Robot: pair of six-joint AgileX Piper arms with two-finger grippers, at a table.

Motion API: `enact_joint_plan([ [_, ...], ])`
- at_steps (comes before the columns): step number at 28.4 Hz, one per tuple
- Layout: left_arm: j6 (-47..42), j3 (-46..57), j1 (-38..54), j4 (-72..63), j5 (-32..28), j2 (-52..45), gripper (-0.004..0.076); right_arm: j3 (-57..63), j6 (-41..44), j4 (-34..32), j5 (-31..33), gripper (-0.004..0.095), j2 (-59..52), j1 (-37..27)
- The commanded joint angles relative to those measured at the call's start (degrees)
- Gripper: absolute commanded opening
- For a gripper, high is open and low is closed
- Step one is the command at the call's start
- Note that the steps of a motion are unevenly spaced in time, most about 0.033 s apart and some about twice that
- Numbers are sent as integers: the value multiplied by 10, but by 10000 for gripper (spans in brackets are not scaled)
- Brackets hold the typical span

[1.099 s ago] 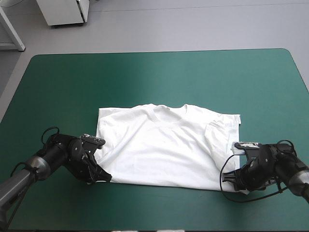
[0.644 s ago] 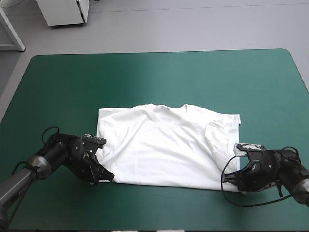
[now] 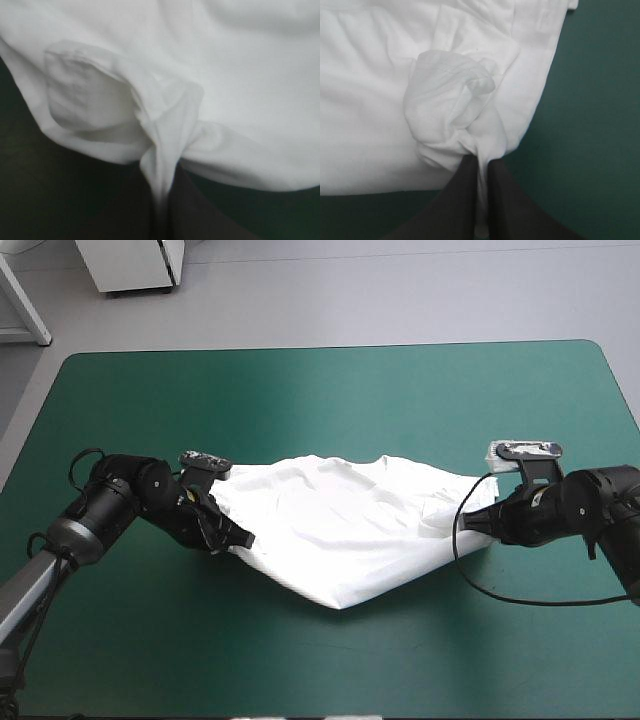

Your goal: Fold the cloth

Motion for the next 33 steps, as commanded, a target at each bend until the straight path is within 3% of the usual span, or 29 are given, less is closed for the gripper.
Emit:
enact_joint_plan([
  [1,-14,-51,-5,33,-27,-15,-22,-39,4,-30,-41,-17,13,1],
  [6,-68,-94,-4,126,-72,19,-22,-96,34,-62,-110,-17,92,-7],
  [18,-105,-231,-4,217,-94,174,-22,-214,34,-74,-124,-17,233,-48],
  [33,-75,-342,52,180,-74,321,-22,-308,30,-43,-128,-17,385,-66],
])
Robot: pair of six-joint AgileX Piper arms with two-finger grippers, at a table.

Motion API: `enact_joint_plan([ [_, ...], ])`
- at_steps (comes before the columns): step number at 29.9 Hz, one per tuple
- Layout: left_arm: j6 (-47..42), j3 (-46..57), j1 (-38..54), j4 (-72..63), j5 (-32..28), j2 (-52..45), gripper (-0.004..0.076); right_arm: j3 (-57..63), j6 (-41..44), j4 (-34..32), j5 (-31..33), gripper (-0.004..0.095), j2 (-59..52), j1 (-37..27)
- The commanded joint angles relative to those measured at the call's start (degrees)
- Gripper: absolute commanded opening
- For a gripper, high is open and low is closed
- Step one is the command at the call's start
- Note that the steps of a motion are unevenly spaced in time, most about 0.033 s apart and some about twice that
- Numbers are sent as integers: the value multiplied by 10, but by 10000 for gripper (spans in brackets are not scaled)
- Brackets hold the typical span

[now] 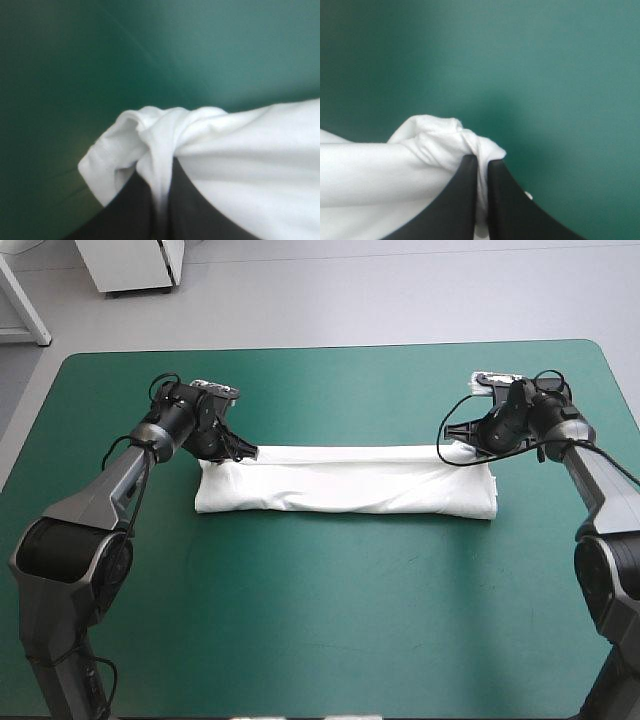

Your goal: Fold the cloth

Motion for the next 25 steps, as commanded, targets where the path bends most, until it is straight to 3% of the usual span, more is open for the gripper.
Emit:
enact_joint_plan([
  [1,5,-23,1,-7,-4,-7,-22,-42,-11,5,-13,-17,0,-8],
  [13,56,-29,1,-73,-29,11,-5,-59,-43,44,15,4,32,-8],
  [16,111,-33,1,-120,-21,11,78,-66,-59,56,28,126,32,-8],
  [22,112,-56,1,-122,36,10,397,-113,-59,62,53,433,31,-8],
  [25,104,-83,1,-94,83,10,445,-137,-59,62,56,449,27,-8],
])
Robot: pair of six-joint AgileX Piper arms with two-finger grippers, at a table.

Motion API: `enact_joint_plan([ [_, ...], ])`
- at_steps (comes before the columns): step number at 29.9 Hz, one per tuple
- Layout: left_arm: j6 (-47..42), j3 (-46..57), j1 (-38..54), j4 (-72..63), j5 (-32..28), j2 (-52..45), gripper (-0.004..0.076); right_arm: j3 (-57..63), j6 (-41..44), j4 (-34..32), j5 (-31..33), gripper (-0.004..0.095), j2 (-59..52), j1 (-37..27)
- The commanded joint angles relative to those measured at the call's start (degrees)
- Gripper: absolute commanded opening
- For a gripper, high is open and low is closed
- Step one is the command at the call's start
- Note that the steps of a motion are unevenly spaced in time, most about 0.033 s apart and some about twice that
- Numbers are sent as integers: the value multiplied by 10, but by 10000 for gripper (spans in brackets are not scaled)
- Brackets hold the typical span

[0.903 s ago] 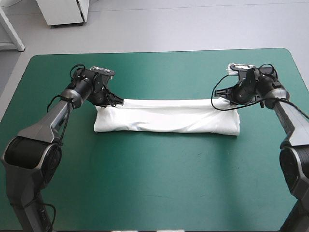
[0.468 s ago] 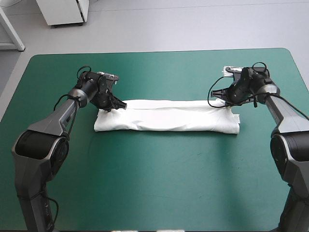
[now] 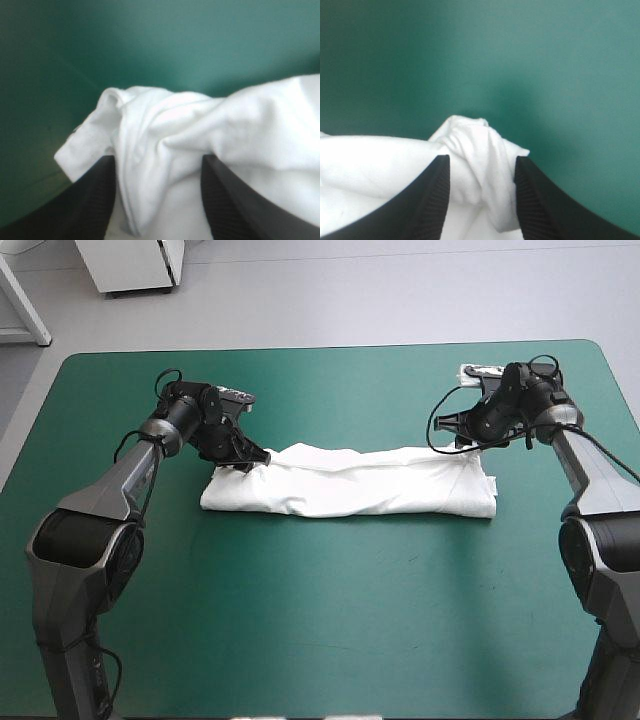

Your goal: Fold the cloth

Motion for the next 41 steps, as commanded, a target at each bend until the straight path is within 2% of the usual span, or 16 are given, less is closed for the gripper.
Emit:
enact_joint_plan([
  [1,-5,-50,-2,19,52,-33,439,-42,-5,5,-6,443,-42,-6],
  [7,2,-142,-2,16,111,-33,342,-59,-4,-8,4,441,-59,-6],
  [9,13,-166,-2,-8,108,-33,253,-59,-4,-8,5,442,-63,-6],
  [12,56,-182,-4,-68,117,-33,15,-59,-2,-8,6,442,-65,-6],
  [13,73,-184,-10,-83,120,-33,-18,-59,-2,-8,9,442,-65,-6],
  [20,91,-187,-75,-102,117,-33,-22,-59,4,-10,19,442,-65,-6],
  [28,93,-187,-149,-103,79,-19,-22,-59,4,-10,23,374,-65,-6],
  [35,91,-187,-177,-105,78,36,-22,-59,5,-10,25,373,-65,-6],
  [41,84,-187,-186,-99,53,75,-22,-59,5,-10,30,373,-65,-6],
])
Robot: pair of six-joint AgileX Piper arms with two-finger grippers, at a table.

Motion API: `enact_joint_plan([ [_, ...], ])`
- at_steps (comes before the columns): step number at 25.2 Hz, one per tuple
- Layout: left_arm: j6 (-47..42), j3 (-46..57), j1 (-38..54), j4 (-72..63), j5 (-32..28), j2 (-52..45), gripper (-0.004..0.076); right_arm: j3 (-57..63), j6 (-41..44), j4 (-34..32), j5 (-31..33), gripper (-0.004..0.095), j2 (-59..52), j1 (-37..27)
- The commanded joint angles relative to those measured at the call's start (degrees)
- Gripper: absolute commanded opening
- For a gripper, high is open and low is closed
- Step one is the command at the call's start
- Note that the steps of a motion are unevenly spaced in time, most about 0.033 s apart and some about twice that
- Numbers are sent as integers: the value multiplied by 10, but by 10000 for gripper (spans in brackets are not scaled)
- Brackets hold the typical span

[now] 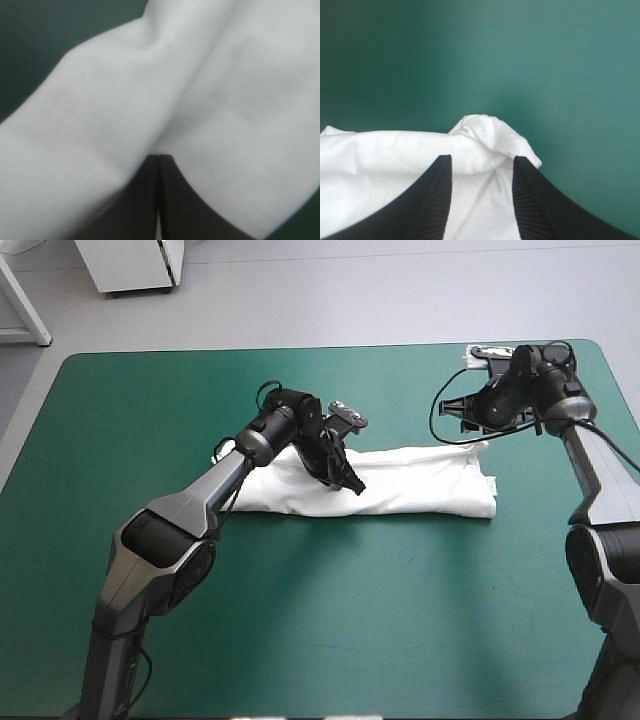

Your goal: Fold the cloth

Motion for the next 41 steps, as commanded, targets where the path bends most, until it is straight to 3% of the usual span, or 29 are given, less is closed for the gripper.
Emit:
enact_joint_plan([
  [1,-5,-18,-4,-12,-20,-27,-22,-18,-1,1,-11,372,-38,-6],
  [10,-5,-18,-4,-10,-18,-11,-22,-15,-18,54,29,388,-41,-42],
  [14,-3,-18,-4,-12,-19,-10,-22,35,-69,162,42,467,-59,-92],
  [18,-3,-18,-4,-12,-19,-10,-22,104,-91,177,51,579,-79,-119],
  [22,-3,-18,-4,-14,-18,-10,-22,188,-152,232,35,593,-90,-124],
  [31,-2,-18,-4,-23,-15,-10,-22,222,-166,207,-24,591,-84,-124],
  [41,0,-18,-2,-38,-19,-10,-22,222,-189,247,-21,577,-37,-113],
])
